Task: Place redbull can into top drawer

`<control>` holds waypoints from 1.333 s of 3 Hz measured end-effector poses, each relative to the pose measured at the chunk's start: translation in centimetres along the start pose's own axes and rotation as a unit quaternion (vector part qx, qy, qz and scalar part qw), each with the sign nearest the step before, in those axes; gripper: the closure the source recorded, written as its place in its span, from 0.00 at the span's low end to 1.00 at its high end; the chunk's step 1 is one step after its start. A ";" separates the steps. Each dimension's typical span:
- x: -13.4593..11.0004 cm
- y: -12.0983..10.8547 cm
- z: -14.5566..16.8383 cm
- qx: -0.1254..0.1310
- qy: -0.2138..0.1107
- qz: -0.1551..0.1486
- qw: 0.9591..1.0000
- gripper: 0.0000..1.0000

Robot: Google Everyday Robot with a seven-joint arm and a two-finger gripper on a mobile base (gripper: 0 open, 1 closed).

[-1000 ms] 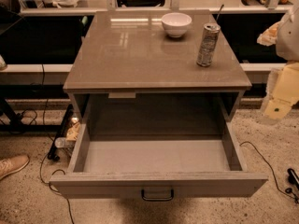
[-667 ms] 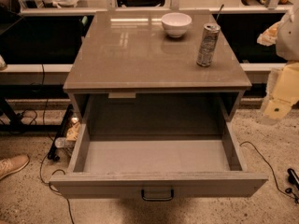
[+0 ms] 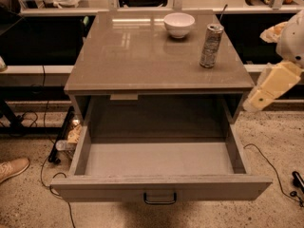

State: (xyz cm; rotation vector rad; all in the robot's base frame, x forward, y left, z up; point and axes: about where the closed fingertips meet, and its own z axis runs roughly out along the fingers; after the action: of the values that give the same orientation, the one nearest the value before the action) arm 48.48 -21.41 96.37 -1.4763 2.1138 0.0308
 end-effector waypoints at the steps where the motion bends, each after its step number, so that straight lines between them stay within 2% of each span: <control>1: 0.4 -2.8 2.4 0.027 -0.091 0.048 0.994 0.00; 2: 1.3 -6.7 4.2 0.070 -0.171 0.100 0.978 0.00; 3: 2.3 -11.7 6.8 0.117 -0.252 0.169 0.946 0.00; 4: 2.3 -11.7 6.8 0.116 -0.252 0.168 0.946 0.00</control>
Offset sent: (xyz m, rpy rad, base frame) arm 0.1315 -0.0669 -0.0250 0.5748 -0.3710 -0.2791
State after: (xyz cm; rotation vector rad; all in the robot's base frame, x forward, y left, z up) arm 61.05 -25.80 92.90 -0.8438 1.8409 0.2507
